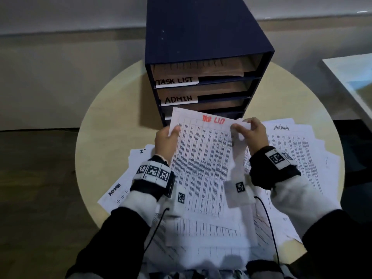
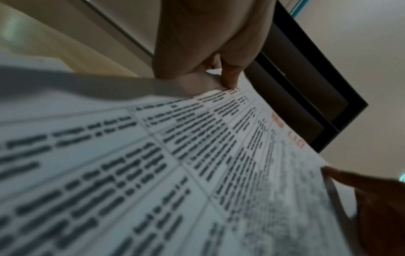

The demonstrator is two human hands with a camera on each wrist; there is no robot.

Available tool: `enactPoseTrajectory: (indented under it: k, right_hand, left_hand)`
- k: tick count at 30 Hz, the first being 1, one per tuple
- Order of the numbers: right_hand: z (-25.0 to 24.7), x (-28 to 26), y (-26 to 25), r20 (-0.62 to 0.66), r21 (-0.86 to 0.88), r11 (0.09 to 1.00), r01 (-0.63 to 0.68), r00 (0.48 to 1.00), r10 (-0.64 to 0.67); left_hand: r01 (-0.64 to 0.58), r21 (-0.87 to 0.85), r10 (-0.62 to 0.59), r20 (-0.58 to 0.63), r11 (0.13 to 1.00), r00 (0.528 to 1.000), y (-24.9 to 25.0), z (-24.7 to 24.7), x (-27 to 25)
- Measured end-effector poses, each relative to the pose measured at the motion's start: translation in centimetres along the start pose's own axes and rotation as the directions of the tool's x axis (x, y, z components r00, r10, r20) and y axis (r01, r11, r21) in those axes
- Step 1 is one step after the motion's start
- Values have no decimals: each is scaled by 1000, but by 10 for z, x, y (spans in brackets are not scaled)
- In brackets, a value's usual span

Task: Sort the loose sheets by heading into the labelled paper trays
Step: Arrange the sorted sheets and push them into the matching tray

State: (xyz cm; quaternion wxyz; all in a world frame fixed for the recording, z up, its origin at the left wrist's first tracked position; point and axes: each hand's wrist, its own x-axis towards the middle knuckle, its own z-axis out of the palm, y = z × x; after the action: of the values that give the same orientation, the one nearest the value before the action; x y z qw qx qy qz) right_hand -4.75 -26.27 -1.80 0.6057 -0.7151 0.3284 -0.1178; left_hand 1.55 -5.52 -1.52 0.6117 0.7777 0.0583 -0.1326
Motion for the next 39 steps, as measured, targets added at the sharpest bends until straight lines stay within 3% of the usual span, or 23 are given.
enactPoseTrajectory:
  k: [3, 5, 8, 12, 15, 20, 26, 28, 32, 39]
  right_hand:
    - [-4, -10, 11, 50, 164, 982, -89, 995, 82]
    - [-8, -22, 13, 137, 179, 979, -101, 988, 77]
    - [-15, -37, 22, 244, 153, 985, -80, 969, 41]
    - [-21, -37, 19, 233, 233, 968, -95, 972, 39]
    - [-21, -33, 3, 257, 333, 939, -89, 966, 0]
    - [-22, -32, -8, 298, 328, 943, -55, 953, -48]
    - [-28, -47, 10, 478, 281, 935, -218, 876, 61]
    - [-29, -43, 6, 456, 275, 936, -220, 887, 75]
    - [-22, -25, -25, 349, 293, 952, -87, 937, -22]
    - [2, 17, -112, 150, 318, 948, 18, 986, -69]
  left_hand:
    - [37, -102, -39, -18, 994, 999, 4, -1, -3]
    - [58, -173, -60, -9, 983, 998, 11, -3, -5]
    - [0, -211, 8, 36, 977, 999, 24, -7, -8]
    - [-48, -279, 75, 85, 959, 994, 42, -9, -11]
    - [-51, -330, 61, 20, 943, 998, 60, -9, -2]
    - [-75, -352, 42, -100, 933, 994, 99, -11, 20]
    - [-56, -323, 0, -169, 945, 986, 120, -9, 30]
    - [-29, -279, -14, -154, 960, 988, 114, -10, 29]
    - [17, -269, -24, -21, 963, 999, 101, -13, 19]
    - [-37, -217, 56, 84, 975, 995, 96, -28, 0]
